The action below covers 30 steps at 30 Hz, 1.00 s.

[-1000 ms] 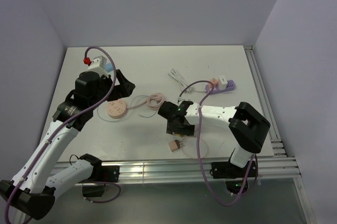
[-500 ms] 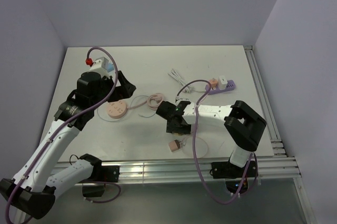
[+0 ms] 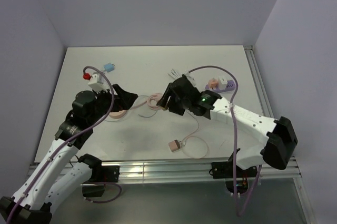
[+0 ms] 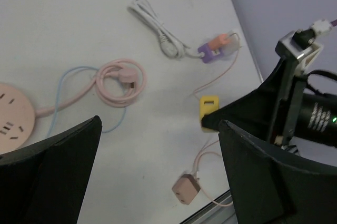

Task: Insert the plug

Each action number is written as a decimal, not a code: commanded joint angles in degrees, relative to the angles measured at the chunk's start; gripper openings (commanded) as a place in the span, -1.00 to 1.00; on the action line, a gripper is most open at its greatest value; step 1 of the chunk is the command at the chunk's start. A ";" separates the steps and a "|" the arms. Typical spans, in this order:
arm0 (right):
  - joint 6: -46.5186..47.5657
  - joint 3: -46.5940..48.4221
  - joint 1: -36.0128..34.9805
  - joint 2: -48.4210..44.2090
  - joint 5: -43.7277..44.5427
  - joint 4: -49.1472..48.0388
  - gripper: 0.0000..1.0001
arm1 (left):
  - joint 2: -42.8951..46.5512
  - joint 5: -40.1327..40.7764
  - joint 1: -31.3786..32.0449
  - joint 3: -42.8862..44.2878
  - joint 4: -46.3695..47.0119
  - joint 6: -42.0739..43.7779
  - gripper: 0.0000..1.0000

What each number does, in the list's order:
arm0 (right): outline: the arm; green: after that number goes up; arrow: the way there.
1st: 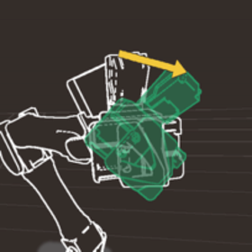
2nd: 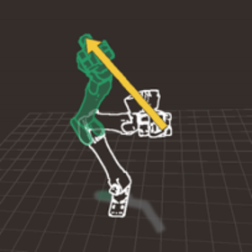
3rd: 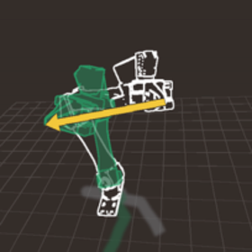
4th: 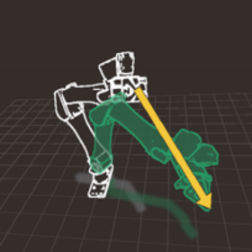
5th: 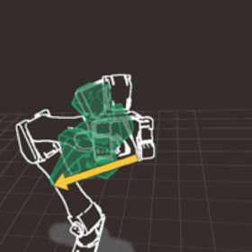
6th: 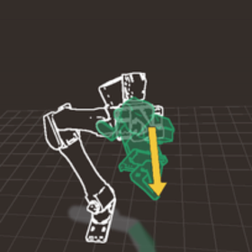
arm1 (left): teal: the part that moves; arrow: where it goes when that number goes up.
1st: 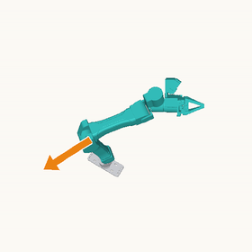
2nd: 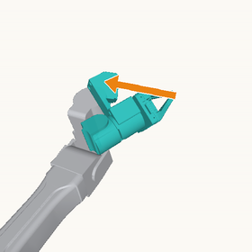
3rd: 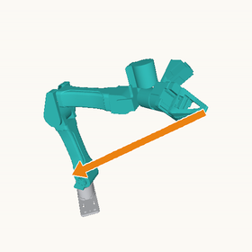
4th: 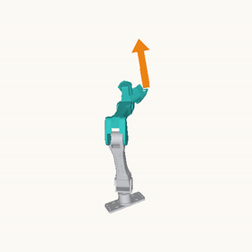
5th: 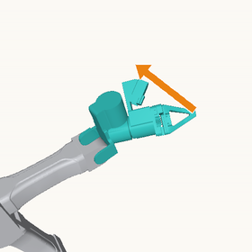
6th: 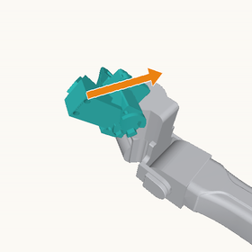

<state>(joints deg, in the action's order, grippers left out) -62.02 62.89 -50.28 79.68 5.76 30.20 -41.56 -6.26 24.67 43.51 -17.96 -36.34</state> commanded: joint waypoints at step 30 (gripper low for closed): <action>-16.64 20.16 1.06 3.55 -6.37 -6.91 -0.33 | -6.51 11.71 12.86 -9.76 46.87 2.85 0.84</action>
<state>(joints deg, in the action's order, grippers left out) -78.11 80.47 -48.53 83.83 -0.58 23.81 -47.57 3.97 37.19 31.14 23.86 -34.87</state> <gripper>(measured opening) 0.676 0.933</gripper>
